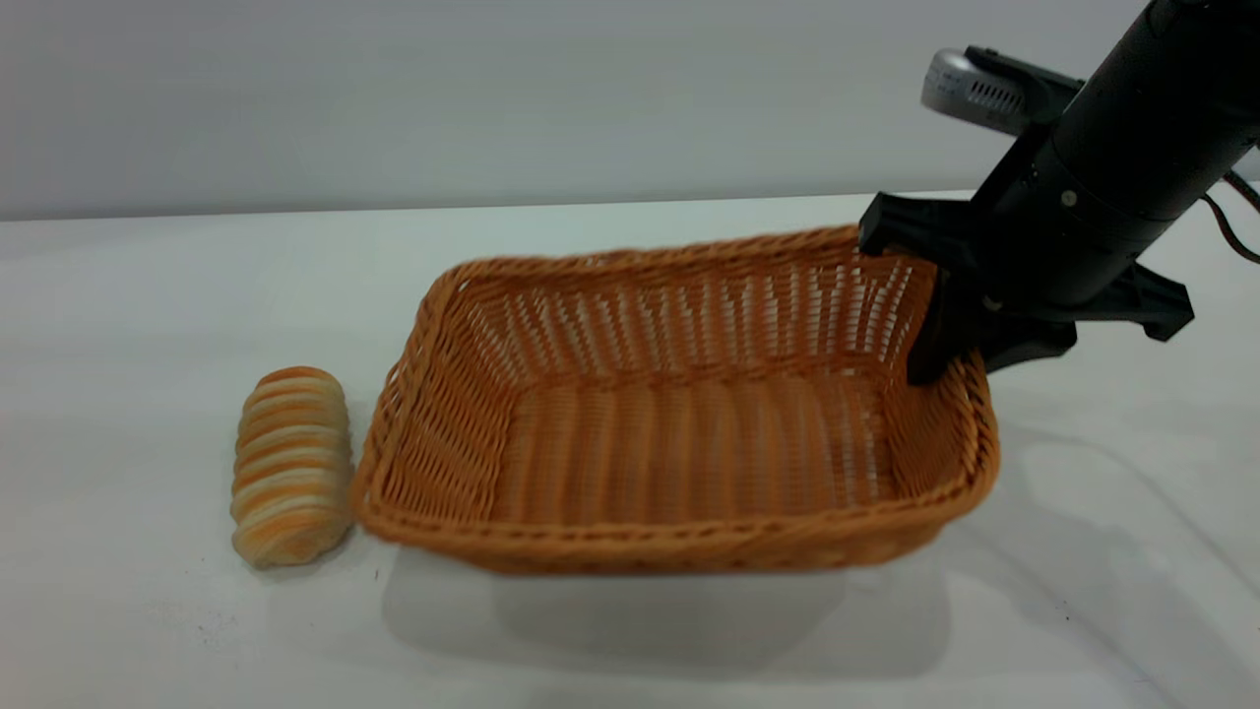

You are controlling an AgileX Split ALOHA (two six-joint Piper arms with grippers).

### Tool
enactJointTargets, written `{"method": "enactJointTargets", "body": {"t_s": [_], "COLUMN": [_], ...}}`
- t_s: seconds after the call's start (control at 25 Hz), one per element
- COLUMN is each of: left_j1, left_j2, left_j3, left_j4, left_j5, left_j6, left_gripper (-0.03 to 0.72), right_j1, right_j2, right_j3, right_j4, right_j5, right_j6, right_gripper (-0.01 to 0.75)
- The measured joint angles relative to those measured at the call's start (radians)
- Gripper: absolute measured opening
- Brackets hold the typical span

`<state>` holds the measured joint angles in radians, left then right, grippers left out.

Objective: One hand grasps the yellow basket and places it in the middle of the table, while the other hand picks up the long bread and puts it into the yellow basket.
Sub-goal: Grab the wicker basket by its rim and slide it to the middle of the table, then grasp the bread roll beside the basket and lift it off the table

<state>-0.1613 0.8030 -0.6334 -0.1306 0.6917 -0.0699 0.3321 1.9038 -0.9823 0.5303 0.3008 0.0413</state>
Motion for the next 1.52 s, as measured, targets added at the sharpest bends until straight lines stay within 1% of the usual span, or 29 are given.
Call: {"method": "enactJointTargets", "body": {"t_s": [0.04,0.12,0.2,0.24,0.4,0.52,0.68,0.84,0.96,1.12,1.36,1.52], "left_j1": [0.0,0.0,0.0,0.0,0.0,0.0,0.0,0.0,0.0,0.0,0.0,0.0], "left_j2": [0.0,0.0,0.0,0.0,0.0,0.0,0.022,0.116,0.224,0.384,0.614,0.737], "left_j3": [0.0,0.0,0.0,0.0,0.0,0.0,0.0,0.0,0.0,-0.001,-0.002,-0.004], "left_j4": [0.0,-0.001,-0.003,-0.004,-0.019,-0.019,-0.019,-0.019,-0.023,-0.066,-0.098,-0.101], "left_j5": [0.0,0.0,0.0,0.0,0.0,-0.008,-0.052,-0.089,-0.125,-0.213,-0.34,-0.452], "left_j6": [0.0,0.0,0.0,0.0,0.0,0.0,0.0,0.0,0.0,-0.001,-0.001,-0.001], "left_gripper": [0.463,0.463,0.463,0.463,0.463,0.463,0.463,0.463,0.463,0.463,0.463,0.463], "right_j1": [0.0,0.0,0.0,0.0,0.0,0.0,0.0,0.0,0.0,0.0,0.0,0.0], "right_j2": [0.0,0.0,0.0,0.0,0.0,0.0,-0.013,-0.065,-0.114,-0.181,-0.267,-0.321], "right_j3": [0.0,0.0,0.0,0.0,0.0,0.0,-0.003,-0.007,-0.007,-0.007,-0.007,-0.007], "right_j4": [0.003,0.005,0.009,0.01,0.01,0.009,-0.004,-0.082,-0.191,-0.317,-0.359,-0.361], "right_j5": [-0.013,-0.029,-0.034,-0.034,-0.028,-0.025,0.013,0.059,0.097,0.15,0.214,0.22], "right_j6": [-0.001,-0.006,-0.008,-0.013,-0.026,-0.072,-0.187,-0.217,-0.214,-0.156,-0.141,-0.141], "right_gripper": [0.096,0.129,0.205,0.27,0.46,0.546,0.57,0.574,0.573,0.573,0.575,0.575]}}
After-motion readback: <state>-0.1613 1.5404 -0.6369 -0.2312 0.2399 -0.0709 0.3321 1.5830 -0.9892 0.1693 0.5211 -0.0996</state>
